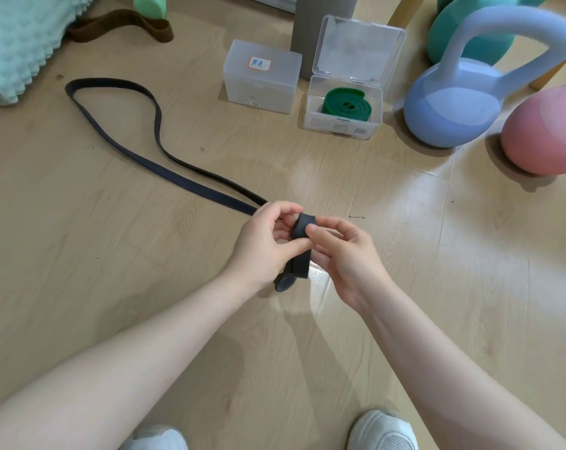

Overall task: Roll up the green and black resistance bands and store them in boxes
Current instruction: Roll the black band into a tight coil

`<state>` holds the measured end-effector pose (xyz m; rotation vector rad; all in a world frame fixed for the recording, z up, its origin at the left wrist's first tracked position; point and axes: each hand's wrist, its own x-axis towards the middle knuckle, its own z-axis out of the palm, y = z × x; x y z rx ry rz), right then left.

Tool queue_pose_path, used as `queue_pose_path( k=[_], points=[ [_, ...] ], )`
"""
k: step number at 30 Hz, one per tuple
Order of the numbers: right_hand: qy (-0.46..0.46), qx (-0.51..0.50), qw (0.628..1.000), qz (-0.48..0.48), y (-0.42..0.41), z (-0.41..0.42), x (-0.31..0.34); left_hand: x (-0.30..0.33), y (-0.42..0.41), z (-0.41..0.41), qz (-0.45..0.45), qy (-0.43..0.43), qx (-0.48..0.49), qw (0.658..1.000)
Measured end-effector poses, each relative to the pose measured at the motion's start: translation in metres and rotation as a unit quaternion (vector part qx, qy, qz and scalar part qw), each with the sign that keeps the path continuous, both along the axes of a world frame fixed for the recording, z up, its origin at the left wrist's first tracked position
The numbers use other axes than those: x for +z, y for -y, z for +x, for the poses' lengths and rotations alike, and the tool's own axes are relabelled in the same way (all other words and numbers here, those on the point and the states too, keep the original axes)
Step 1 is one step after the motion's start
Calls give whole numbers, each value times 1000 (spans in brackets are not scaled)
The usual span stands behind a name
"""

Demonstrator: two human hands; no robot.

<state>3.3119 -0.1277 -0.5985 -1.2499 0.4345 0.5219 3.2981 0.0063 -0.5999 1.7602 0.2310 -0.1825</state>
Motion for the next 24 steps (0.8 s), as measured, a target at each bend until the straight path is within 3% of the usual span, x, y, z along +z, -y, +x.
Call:
queue_pose_path(
  k=[3, 7, 16, 24],
  points=[
    [23, 4, 997, 72, 13, 1, -2, 1, -8, 7, -115, -97, -26, 988],
    [70, 54, 986, 143, 18, -3, -4, -2, -13, 8, -238, -240, -55, 940],
    [160, 183, 968, 59, 30, 4, -5, 5, -21, 6, -370, -294, -114, 874],
    [172, 184, 966, 56, 25, -3, -18, 1, -10, -2, -393, -240, -12, 888]
  ],
)
